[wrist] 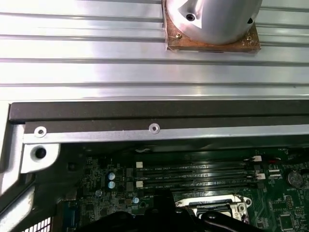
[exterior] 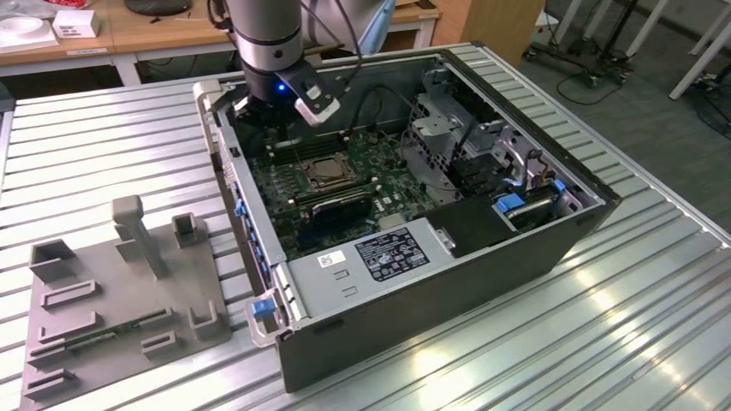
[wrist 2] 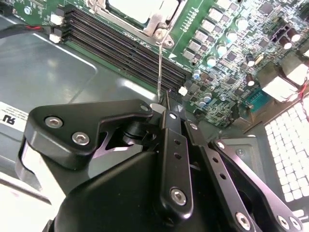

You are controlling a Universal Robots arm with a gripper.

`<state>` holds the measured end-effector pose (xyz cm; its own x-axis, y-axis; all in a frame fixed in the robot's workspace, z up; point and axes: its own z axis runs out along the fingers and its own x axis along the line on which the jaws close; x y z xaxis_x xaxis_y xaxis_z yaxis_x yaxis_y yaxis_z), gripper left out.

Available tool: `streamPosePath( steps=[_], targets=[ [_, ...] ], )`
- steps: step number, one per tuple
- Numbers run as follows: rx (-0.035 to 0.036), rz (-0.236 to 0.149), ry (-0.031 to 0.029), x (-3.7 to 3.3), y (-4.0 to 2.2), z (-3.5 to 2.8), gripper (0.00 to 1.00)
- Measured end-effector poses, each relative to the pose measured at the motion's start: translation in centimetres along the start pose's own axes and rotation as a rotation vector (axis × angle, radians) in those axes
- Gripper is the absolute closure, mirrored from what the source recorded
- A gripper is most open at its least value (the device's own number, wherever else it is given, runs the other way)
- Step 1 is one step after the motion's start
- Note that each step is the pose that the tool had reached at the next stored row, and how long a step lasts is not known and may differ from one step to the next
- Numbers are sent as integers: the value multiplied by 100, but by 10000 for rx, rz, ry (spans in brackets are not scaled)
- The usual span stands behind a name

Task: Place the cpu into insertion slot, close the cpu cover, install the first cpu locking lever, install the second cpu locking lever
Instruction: 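Install the first cpu locking lever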

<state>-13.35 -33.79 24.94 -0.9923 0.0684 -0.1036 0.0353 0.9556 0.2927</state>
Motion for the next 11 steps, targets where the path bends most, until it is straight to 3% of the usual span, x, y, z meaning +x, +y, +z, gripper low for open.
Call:
streamPosePath(
  steps=[11],
  targets=[
    [-46,1,3,-175,6,21,89]
  ],
)
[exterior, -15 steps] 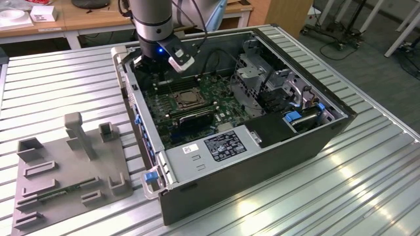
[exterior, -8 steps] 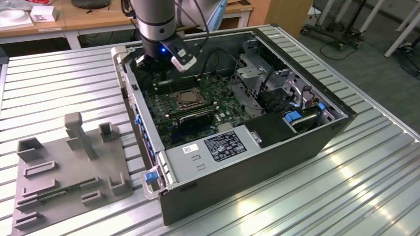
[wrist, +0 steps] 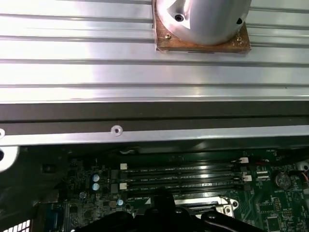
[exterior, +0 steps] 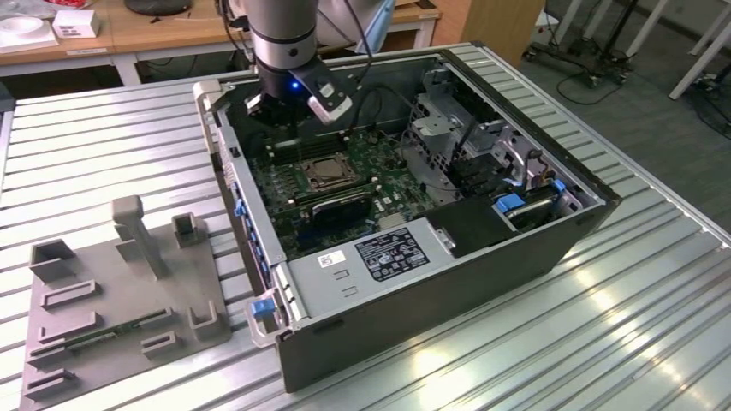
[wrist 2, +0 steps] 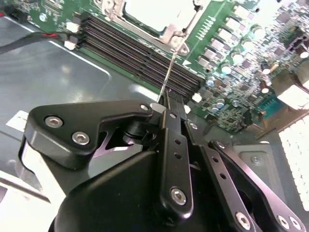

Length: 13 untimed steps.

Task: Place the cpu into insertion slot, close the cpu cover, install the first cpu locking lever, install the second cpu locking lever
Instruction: 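Install the first cpu locking lever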

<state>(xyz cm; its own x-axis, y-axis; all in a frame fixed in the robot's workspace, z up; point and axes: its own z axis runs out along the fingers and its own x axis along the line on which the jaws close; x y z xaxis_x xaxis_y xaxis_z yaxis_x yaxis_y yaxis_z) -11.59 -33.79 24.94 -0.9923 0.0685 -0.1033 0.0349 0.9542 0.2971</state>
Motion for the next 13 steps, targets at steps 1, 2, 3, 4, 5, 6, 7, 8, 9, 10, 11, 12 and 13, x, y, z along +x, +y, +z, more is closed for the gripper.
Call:
streamPosePath(
  steps=[1,2,3,4,5,6,7,8,9,10,11,12,13],
  targets=[
    [-7,-1,1,-16,1,2,89],
    [-10,-2,2,-29,1,3,89],
    [-12,-4,3,-39,1,5,89],
    [-13,-6,4,-48,1,6,89],
    [-13,-8,4,-51,1,6,89],
    [-14,-7,3,-51,1,6,89],
    [-15,-7,3,-51,1,7,89],
    [-14,-7,3,-52,1,7,89],
    [-14,-7,3,-52,2,7,89],
    [-13,-7,3,-52,2,7,89],
    [-15,-8,3,-54,1,8,89],
    [-16,-9,3,-62,1,12,89],
    [-17,-8,4,-74,1,16,89]
  ],
)
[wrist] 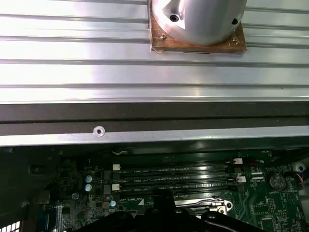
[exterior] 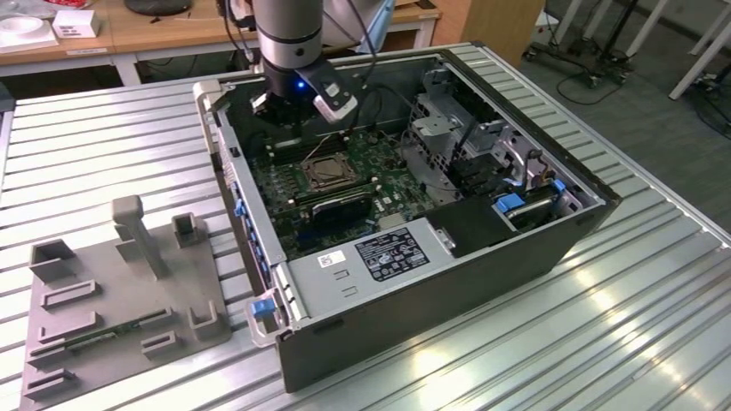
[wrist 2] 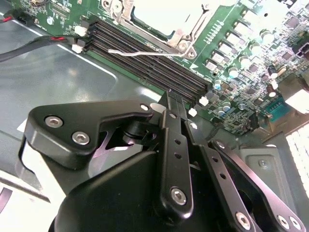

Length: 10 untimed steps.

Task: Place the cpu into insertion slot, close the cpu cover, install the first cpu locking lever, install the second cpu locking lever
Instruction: 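Install the first cpu locking lever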

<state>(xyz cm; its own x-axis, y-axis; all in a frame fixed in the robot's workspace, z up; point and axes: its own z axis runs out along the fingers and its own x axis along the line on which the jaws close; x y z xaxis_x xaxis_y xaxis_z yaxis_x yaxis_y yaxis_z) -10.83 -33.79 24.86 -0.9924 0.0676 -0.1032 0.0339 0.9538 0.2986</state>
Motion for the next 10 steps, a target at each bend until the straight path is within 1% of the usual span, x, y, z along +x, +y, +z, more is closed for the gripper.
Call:
streamPosePath(
  steps=[7,10],
  targets=[
    [-3,2,2,-76,-8,42,89],
    [-3,2,2,-102,-16,73,89]
  ],
)
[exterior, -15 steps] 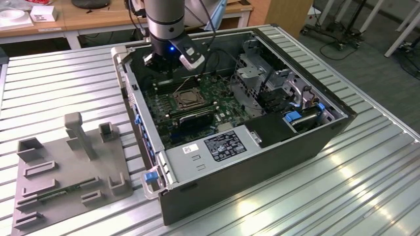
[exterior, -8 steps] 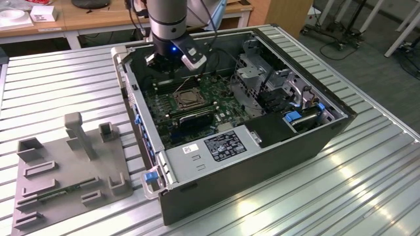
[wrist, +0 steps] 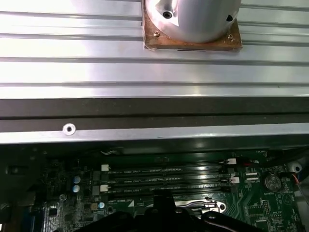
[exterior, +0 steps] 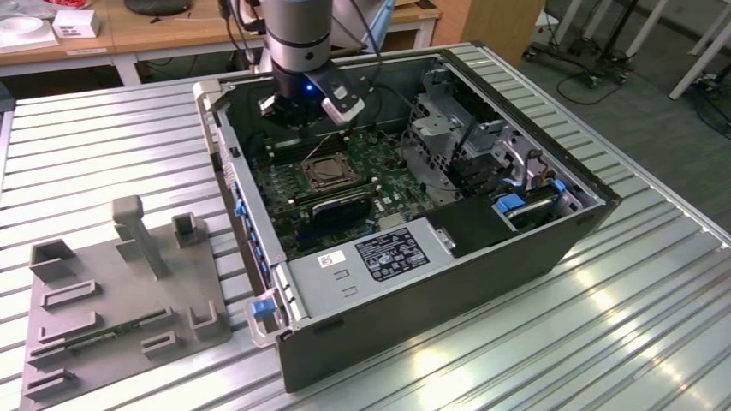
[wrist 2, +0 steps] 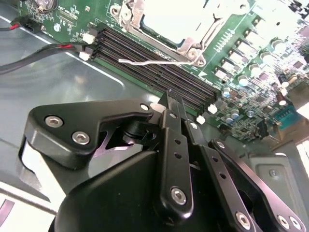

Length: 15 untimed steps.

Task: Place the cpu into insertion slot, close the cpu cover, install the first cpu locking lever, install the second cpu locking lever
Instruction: 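Install the first cpu locking lever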

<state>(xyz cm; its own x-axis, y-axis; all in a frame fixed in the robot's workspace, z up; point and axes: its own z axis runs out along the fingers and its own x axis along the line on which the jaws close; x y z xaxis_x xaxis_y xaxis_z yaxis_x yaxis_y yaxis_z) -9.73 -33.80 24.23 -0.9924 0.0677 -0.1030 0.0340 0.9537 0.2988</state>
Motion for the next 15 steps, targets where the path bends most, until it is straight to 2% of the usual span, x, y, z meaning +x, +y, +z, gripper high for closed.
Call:
streamPosePath(
  steps=[6,10,15],
  targets=[
    [-2,1,-1,-63,-25,95,89],
    [-40,5,0,-116,-40,156,89],
    [-55,8,1,-138,-46,180,89]
  ],
)
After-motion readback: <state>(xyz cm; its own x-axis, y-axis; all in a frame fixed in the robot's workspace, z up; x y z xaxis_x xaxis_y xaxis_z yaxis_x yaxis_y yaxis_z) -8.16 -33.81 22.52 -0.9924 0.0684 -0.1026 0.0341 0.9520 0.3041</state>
